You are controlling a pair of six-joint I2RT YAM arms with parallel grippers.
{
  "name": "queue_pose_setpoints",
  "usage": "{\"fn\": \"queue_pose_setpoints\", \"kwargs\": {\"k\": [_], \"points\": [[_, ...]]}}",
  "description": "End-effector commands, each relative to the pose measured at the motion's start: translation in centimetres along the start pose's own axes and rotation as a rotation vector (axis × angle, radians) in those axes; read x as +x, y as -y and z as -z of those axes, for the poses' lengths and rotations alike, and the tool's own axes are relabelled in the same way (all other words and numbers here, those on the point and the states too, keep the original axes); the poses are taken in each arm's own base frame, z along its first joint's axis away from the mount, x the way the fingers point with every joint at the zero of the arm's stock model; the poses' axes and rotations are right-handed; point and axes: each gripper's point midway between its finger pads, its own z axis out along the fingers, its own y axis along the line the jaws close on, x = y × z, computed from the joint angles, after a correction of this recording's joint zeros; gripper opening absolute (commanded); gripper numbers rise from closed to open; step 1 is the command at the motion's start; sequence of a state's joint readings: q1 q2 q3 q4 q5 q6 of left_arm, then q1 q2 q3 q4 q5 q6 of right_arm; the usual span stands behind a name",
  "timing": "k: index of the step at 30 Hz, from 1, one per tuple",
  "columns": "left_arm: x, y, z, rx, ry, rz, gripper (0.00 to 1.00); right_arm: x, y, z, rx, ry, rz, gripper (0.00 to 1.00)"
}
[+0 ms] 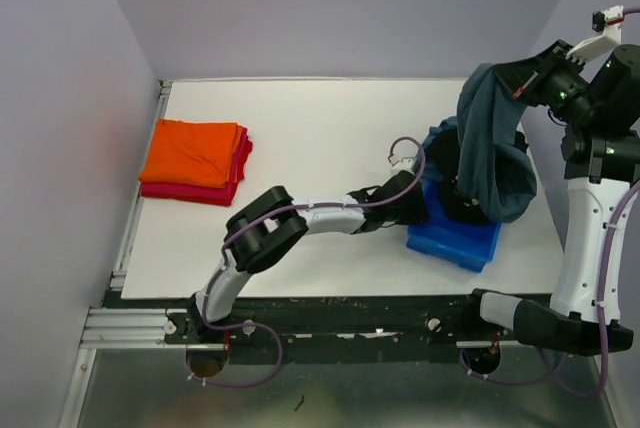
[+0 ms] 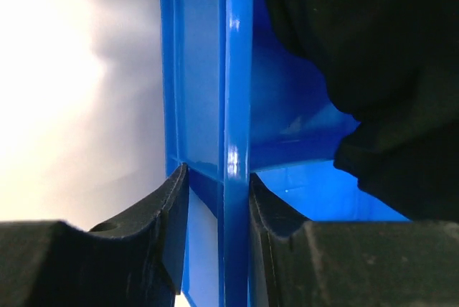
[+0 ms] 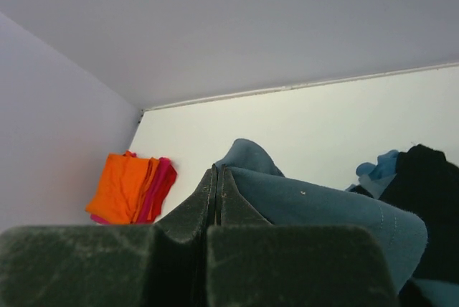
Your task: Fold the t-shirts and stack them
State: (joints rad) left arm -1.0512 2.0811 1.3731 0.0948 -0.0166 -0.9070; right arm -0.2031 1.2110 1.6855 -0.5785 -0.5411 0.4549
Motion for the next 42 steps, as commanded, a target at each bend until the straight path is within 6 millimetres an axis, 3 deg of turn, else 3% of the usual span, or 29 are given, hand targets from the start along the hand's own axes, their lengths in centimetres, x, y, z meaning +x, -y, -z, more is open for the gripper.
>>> {"fn": "queue_pose_setpoints", "kwargs": {"k": [1, 5, 6, 8, 10, 11, 14, 17, 22, 26, 28, 31, 35, 37, 42], "points": [[-5.2, 0.4, -6.2, -0.050, 0.265, 0.165, 0.33, -1.6, -1.6, 0.5, -0.042, 0.024, 0.009, 0.00], [-9.5, 0.6, -10.4, -0.122, 0.400, 0.184, 0.29, -2.2, -2.4, 0.4, -0.072, 0.015, 0.009, 0.01], [-11.4, 1.2, -10.9, -0.124, 0.407, 0.152, 0.19, -2.4, -2.6, 0.5, -0.077, 0.020, 0.012, 0.01], [-14.9, 0.8, -10.8, -0.194, 0.462, 0.166, 0.18, -2.8, -3.0, 0.8, -0.079, 0.025, 0.024, 0.01], [-17.7, 0.7, -10.3, -0.118, 0.525, 0.233, 0.18, -3.2, -3.8, 1.5, -0.093, 0.033, 0.039, 0.01], [-18.3, -0.1, -10.5, -0.084, 0.538, 0.273, 0.18, -3.3, -4.1, 1.8, -0.098, 0.034, 0.046, 0.01], [-21.2, 0.2, -11.0, -0.059, 0.554, 0.280, 0.18, -4.3, -5.3, 3.6, -0.093, 0.081, 0.081, 0.01], [-21.8, 0.1, -12.0, -0.035, 0.554, 0.263, 0.18, -5.5, -6.7, 5.5, -0.084, 0.126, 0.105, 0.01], [-22.8, 0.1, -11.5, -0.025, 0.617, 0.264, 0.18, -7.0, -9.9, 8.7, -0.133, 0.180, 0.146, 0.01], [-23.6, 0.7, -11.2, -0.004, 0.636, 0.235, 0.18, -7.3, -10.8, 10.4, -0.119, 0.202, 0.166, 0.01], [-23.9, 0.8, -10.9, -0.002, 0.644, 0.222, 0.19, -6.5, -10.0, 10.2, -0.094, 0.191, 0.148, 0.01], [-24.2, 0.9, -10.5, 0.000, 0.647, 0.202, 0.22, -5.1, -6.7, 9.0, 0.015, 0.178, 0.098, 0.01], [-24.0, 1.2, -10.2, 0.024, 0.631, 0.181, 0.39, -2.3, -3.0, 7.6, 0.115, 0.136, 0.035, 0.01], [-23.4, 1.5, -9.9, 0.038, 0.610, 0.171, 0.47, -0.9, -1.1, 6.6, 0.163, 0.104, 0.010, 0.12], [-22.4, 1.6, -7.2, 0.046, 0.570, 0.167, 0.68, 2.7, 4.9, 4.1, 0.326, 0.053, -0.051, 0.22]]}}
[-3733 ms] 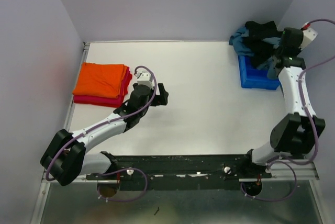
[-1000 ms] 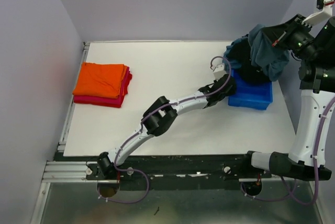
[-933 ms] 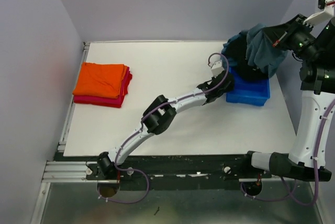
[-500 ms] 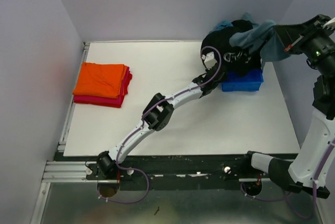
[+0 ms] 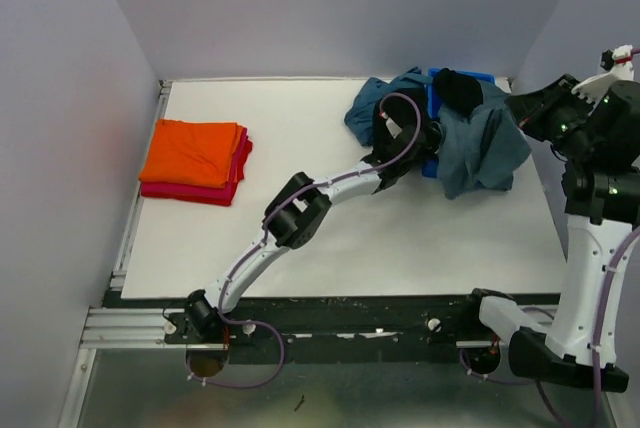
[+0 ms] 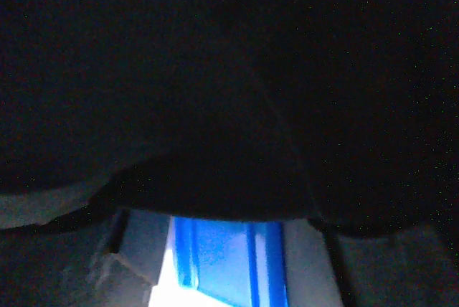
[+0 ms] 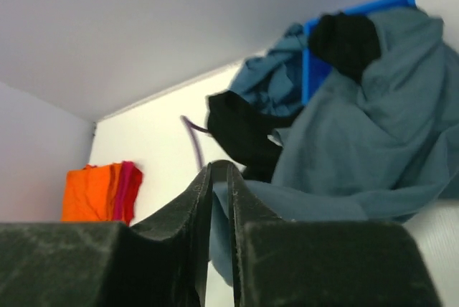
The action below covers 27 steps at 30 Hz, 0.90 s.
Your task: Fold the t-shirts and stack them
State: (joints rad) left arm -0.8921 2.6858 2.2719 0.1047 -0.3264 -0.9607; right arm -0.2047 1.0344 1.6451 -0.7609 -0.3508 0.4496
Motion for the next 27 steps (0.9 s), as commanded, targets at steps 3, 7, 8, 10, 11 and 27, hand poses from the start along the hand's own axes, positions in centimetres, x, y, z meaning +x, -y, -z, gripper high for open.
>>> {"fn": "queue_pose_setpoints", "kwargs": {"k": [3, 7, 8, 10, 11, 27], "points": [[-4.4, 4.0, 5.3, 0.098, -0.004, 0.009, 0.75, 3.0, 6.2, -4.3, 0.188, -0.015, -0.058, 0.27], [-4.4, 3.0, 7.8, 0.087, -0.060, 0.004, 0.77, 4.3, 8.5, -6.3, 0.249, -0.034, -0.066, 0.24], [-4.4, 2.6, 8.5, 0.080, -0.075, 0.002, 0.77, 4.7, 8.9, -6.8, 0.247, -0.050, -0.061, 0.26], [-4.0, 1.7, 9.9, 0.060, -0.110, -0.010, 0.78, 5.8, 9.5, -7.4, 0.246, -0.078, -0.058, 0.49], [-4.0, 1.4, 10.6, 0.051, -0.123, -0.014, 0.78, 6.6, 9.8, -7.8, 0.244, -0.091, -0.061, 0.54], [-6.8, -0.4, 17.6, 0.048, -0.139, -0.126, 0.90, 17.7, 13.4, -15.0, 0.271, -0.372, -0.035, 0.65]]}}
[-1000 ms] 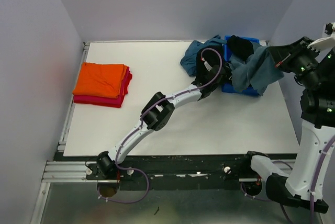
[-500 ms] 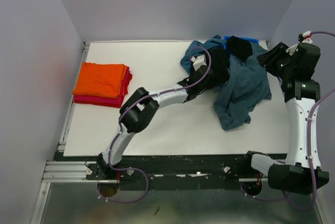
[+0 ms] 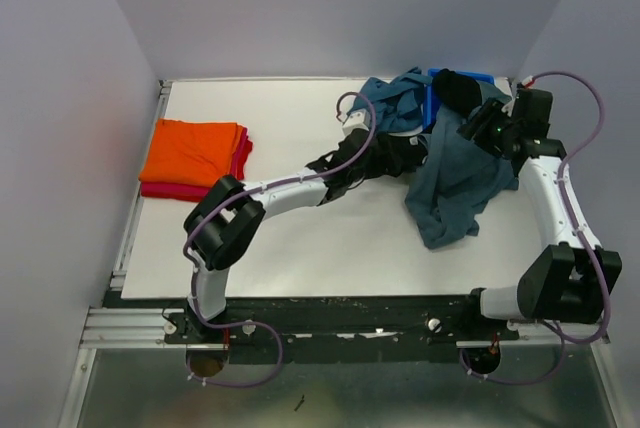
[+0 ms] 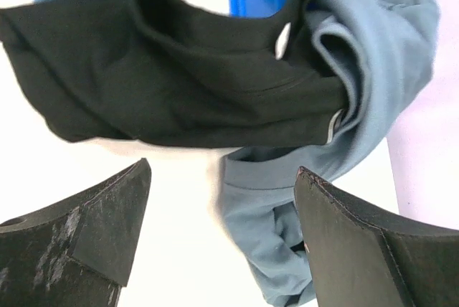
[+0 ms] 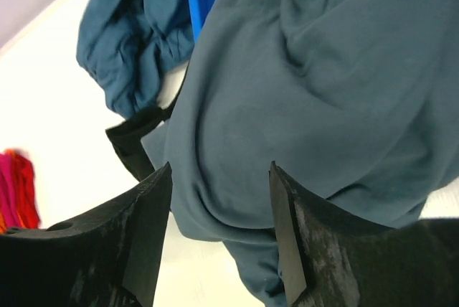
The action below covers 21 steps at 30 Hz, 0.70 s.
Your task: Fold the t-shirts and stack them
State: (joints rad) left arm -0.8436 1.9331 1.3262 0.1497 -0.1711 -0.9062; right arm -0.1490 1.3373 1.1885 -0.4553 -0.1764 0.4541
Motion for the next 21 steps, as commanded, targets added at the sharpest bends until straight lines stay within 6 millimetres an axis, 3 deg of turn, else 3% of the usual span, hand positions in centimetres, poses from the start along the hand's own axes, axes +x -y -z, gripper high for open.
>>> {"fn": "queue_pose_setpoints", "kwargs": {"k": [1, 3, 6, 12, 14, 16, 17, 21], "points": [[-2.7, 3.9, 0.7, 0.097, 0.041, -0.083, 0.90, 0.7, -1.8, -2.2, -0.014, -0.032, 0.091, 0.66], [-2.2, 4.8, -0.5, 0.123, 0.006, -0.126, 0.90, 1.6, -2.0, -3.2, -0.001, -0.070, 0.114, 0.64], [-1.1, 4.2, -1.9, 0.100, -0.040, -0.131, 0.90, 2.4, -2.0, -4.6, 0.018, -0.103, 0.120, 0.61], [0.3, 3.4, -2.5, 0.106, -0.066, -0.132, 0.90, 5.2, -1.1, -7.4, 0.047, -0.211, 0.130, 0.52], [0.5, 3.2, -2.7, 0.110, -0.073, -0.154, 0.90, 5.4, -1.2, -7.5, 0.043, -0.223, 0.125, 0.35], [0.8, 3.1, -2.8, 0.125, -0.082, -0.184, 0.90, 4.4, -1.6, -6.8, 0.044, -0.189, 0.127, 0.05], [0.9, 3.1, -3.0, 0.131, -0.086, -0.204, 0.90, 3.4, -1.9, -6.2, 0.045, -0.158, 0.133, 0.01], [1.1, 3.2, -3.7, 0.148, -0.091, -0.281, 0.90, -2.1, -3.8, -2.9, 0.059, -0.045, 0.159, 0.01]]}}
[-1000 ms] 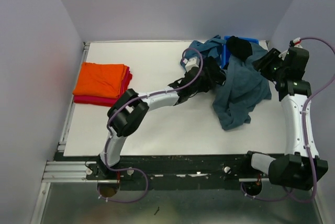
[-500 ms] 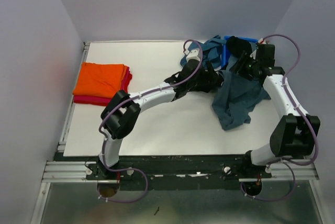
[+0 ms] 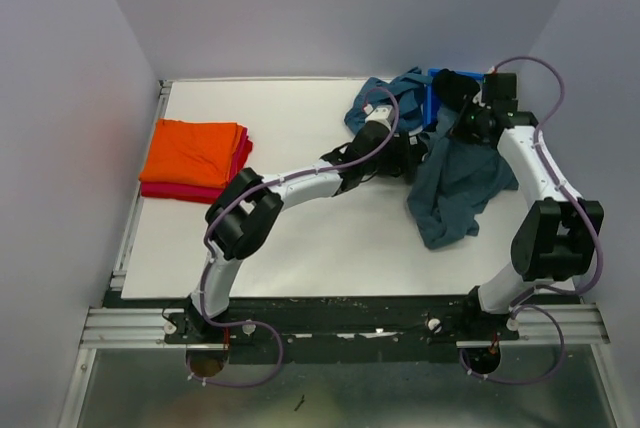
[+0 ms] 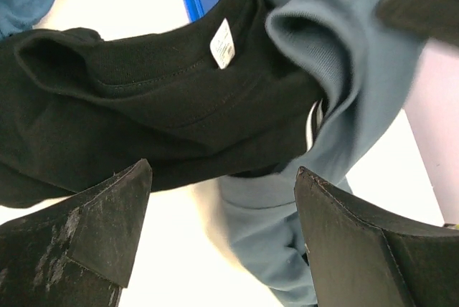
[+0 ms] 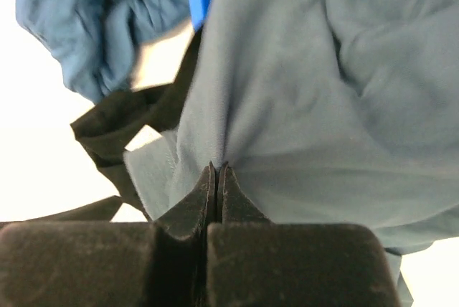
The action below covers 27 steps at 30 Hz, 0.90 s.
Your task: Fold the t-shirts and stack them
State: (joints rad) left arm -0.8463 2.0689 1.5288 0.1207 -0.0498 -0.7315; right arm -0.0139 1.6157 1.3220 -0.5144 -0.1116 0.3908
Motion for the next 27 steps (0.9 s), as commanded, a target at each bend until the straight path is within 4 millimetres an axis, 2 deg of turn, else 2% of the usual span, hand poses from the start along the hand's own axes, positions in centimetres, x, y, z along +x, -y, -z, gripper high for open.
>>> {"fn": "queue_pose_setpoints", "kwargs": {"k": [1, 5, 8, 13, 14, 15, 16, 17, 20, 25, 27], "points": [[0.7, 0.0, -1.0, 0.034, -0.037, -0.125, 0.90, -7.6, -1.8, 6.3, 0.020, 0.186, 0.033, 0.01], [0.8, 0.8, -1.8, 0.086, -0.060, -0.168, 0.90, -12.9, -2.8, 9.2, 0.002, 0.271, 0.025, 0.01], [0.0, 0.7, -1.5, 0.081, -0.040, -0.159, 0.90, -16.5, -2.5, 10.1, 0.020, 0.320, 0.004, 0.01], [-1.6, -0.4, -0.2, 0.078, -0.038, -0.108, 0.90, -21.1, -1.0, 8.6, 0.117, 0.425, -0.041, 0.01], [-1.8, -0.7, 0.0, 0.074, -0.044, -0.104, 0.90, -21.3, -0.8, 7.5, 0.116, 0.428, -0.041, 0.09], [-2.2, -1.3, 0.3, 0.064, -0.040, -0.097, 0.90, -21.2, -0.6, 6.5, 0.122, 0.423, -0.039, 0.37], [-2.6, -1.7, 0.7, 0.056, -0.039, -0.091, 0.90, -20.8, -0.1, 5.3, 0.134, 0.401, -0.039, 0.55], [-2.8, -2.3, 1.1, 0.049, -0.037, -0.082, 0.90, -20.2, 0.2, 4.4, 0.143, 0.370, -0.038, 0.63], [-4.6, -3.9, 2.0, 0.026, -0.018, -0.066, 0.90, -17.0, 0.6, 2.3, 0.128, 0.261, -0.019, 0.66], [-7.9, -7.2, 1.4, -0.036, 0.018, -0.053, 0.91, -11.1, -1.2, 3.2, 0.045, 0.221, 0.052, 0.73], [-8.8, -8.0, 0.3, -0.065, 0.033, -0.066, 0.92, -8.7, -0.7, 3.3, 0.088, 0.198, 0.071, 0.75]]}}
